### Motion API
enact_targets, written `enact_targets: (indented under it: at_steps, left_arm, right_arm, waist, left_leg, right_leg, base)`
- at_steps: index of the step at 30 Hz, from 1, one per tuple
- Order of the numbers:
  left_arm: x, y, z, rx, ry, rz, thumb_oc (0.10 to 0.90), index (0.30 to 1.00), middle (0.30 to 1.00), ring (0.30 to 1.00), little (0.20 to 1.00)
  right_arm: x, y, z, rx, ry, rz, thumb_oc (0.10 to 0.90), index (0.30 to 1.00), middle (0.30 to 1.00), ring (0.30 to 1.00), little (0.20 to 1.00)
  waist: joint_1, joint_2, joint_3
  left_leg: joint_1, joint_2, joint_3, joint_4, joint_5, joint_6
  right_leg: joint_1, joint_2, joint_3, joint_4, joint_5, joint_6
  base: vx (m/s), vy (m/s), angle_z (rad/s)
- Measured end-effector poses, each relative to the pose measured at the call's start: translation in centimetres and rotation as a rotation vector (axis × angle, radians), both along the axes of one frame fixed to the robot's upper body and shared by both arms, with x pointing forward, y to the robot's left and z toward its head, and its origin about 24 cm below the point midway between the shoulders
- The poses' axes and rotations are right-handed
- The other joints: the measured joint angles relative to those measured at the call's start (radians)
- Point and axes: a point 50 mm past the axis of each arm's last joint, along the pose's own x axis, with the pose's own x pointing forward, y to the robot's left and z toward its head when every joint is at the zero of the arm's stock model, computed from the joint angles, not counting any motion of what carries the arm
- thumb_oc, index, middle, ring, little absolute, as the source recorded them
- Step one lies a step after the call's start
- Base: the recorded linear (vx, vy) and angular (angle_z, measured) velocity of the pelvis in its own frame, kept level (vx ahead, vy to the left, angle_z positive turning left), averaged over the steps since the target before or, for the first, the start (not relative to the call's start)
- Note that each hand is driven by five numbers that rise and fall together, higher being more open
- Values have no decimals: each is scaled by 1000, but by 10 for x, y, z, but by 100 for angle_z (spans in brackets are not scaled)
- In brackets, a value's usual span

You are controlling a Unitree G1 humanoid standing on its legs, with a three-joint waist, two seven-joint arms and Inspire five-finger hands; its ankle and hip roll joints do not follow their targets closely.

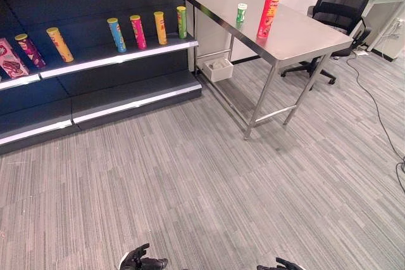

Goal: Put the goods on the table back onto the shelves and tidy them up.

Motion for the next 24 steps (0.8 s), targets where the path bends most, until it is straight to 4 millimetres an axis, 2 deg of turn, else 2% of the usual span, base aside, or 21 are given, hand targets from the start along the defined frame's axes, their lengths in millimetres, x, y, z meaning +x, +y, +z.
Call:
enact_targets:
  at_steps: [9, 12, 14, 15, 16, 17, 18, 20, 22, 24]
  left_arm:
    - [-9, -2, -3, -33, 9, 60, 800, 900, 900, 900, 900]
    - [-1, 1, 0, -28, -13, 62, 800, 900, 900, 900, 900]
    - [12, 1, 4, -42, -54, 87, 800, 900, 900, 900, 900]
    - [12, 1, 4, -57, -71, 129, 800, 900, 900, 900, 900]
    - [17, 0, 5, -66, -97, 149, 800, 900, 900, 900, 900]
    - [31, -1, 10, -66, -145, 146, 800, 900, 900, 900, 900]
    - [38, -1, 12, -67, -165, 151, 800, 900, 900, 900, 900]
    - [41, 2, 14, -56, -163, 136, 800, 900, 900, 900, 900]
    - [41, -4, 12, -59, -141, 100, 800, 900, 900, 900, 900]
    - [40, -5, 11, -62, -133, 91, 800, 900, 900, 900, 900]
  right_arm:
    - [6, 3, 1, 9, -27, 10, 800, 900, 900, 900, 900]
    - [18, 4, 4, 13, -64, 22, 800, 900, 900, 900, 900]
    - [33, 5, 10, 34, -134, -15, 800, 900, 900, 900, 900]
    - [40, 5, 14, 43, -172, -24, 800, 900, 900, 900, 900]
    - [45, 5, 17, 44, -202, -29, 800, 900, 900, 900, 900]
    - [51, 5, 20, 47, -238, -38, 800, 900, 900, 900, 900]
    - [56, 7, 21, 52, -246, -38, 800, 900, 900, 900, 900]
    - [66, 11, 23, 66, -270, -38, 800, 900, 900, 900, 900]
    - [70, 11, 25, 64, -279, -34, 800, 900, 900, 900, 900]
    - [67, 10, 23, 59, -266, -38, 800, 900, 900, 900, 900]
  waist:
    - [2, 0, 12]
    - [4, -23, 47]
    - [6, -47, 105]
    - [26, -44, 122]
    - [32, -37, 131]
    - [24, -35, 159]
    - [35, -36, 162]
    - [38, -38, 164]
    - [31, -40, 166]
    - [28, -27, 164]
  left_leg:
    - [-20, 11, 5, 19, 2, -10]
    - [-108, 10, -10, 131, -8, -27]
    - [-251, 6, -47, 385, -24, -60]
    - [-306, 12, -60, 477, -9, -85]
    - [-350, 20, -72, 539, 5, -107]
    - [-417, 29, -80, 633, 9, -122]
    - [-448, 48, -74, 649, 7, -119]
    - [-432, 86, -55, 470, 13, -126]
    - [-383, 98, -46, 191, 46, -150]
    - [-368, 114, -49, 99, 75, -166]
  right_leg:
    - [-14, 13, 8, -6, -3, 0]
    - [-41, 7, 5, -6, 2, -12]
    - [-48, -3, 3, -1, 12, -44]
    - [-59, 6, 3, 16, 17, -79]
    - [-87, 21, 3, 55, -2, -88]
    - [-92, 14, 3, 66, -17, -85]
    - [-91, 23, 2, 53, -18, -84]
    - [-79, 38, 6, 16, -18, -79]
    - [-74, 34, 11, -7, -22, -69]
    - [-70, 49, 13, -7, 4, -57]
  base:
    - [-8, -110, -2]
    - [-26, -172, 17]
    - [-23, -226, 31]
    - [25, -139, 12]
    - [107, -27, 13]
    - [88, 12, 12]
    - [213, 62, 2]
    - [190, 70, -12]
    - [88, 40, -9]
    - [277, 82, -9]
